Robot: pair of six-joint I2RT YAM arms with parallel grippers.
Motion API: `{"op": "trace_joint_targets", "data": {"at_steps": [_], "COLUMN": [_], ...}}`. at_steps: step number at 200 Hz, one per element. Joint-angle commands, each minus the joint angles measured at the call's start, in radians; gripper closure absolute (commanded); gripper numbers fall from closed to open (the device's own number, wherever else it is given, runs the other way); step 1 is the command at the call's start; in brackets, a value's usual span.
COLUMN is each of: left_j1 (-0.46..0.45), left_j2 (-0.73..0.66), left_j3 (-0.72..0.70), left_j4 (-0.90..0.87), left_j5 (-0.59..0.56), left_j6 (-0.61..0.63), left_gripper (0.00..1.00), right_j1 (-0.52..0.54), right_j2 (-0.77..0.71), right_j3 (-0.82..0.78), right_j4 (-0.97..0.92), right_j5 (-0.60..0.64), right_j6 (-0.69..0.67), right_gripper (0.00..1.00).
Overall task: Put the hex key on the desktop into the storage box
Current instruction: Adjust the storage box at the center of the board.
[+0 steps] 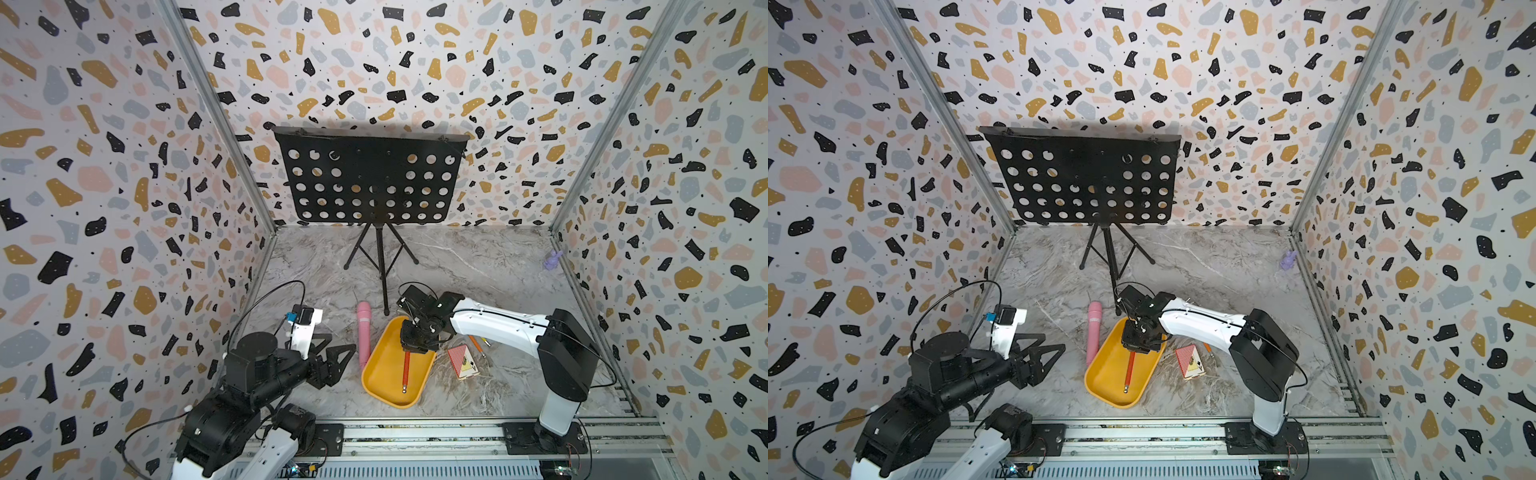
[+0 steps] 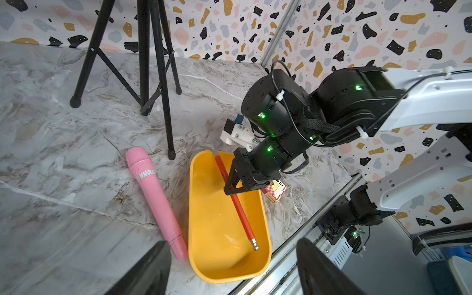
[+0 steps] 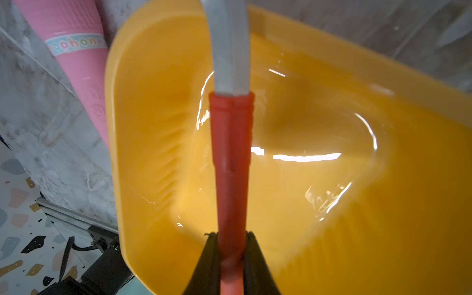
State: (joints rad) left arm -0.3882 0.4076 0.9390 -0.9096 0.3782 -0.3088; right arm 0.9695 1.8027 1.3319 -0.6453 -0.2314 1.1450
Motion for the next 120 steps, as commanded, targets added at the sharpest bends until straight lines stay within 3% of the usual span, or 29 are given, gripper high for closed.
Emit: {"op": "trace_joint_targets", "data": {"at_steps": [1, 58, 120], "left_j1": [-0.002, -0.003, -0.001], "left_j2": [-0.006, -0.089, -0.08], "left_j3": [0.022, -0.025, -0.026], "left_j4": [-0.075, -0.085, -0.089], "left_j5": [0.046, 0.171, 0.16], "left_j6": [-0.025, -0.045, -0.044], "left_gripper": [0.21, 0.21, 0.2], "right_j1": [0.009, 0.012, 0.056], "right_j2": [-0.009, 0.023, -0.051], "right_j3": [0.033, 0.042, 0.08], "right_j4": [0.019, -0.03, -0.141], "right_j5": [-0.006, 0.004, 0.109], "right_j6": [0.044, 0.015, -0.112], "right_gripper": [1.0, 1.0, 1.0]}}
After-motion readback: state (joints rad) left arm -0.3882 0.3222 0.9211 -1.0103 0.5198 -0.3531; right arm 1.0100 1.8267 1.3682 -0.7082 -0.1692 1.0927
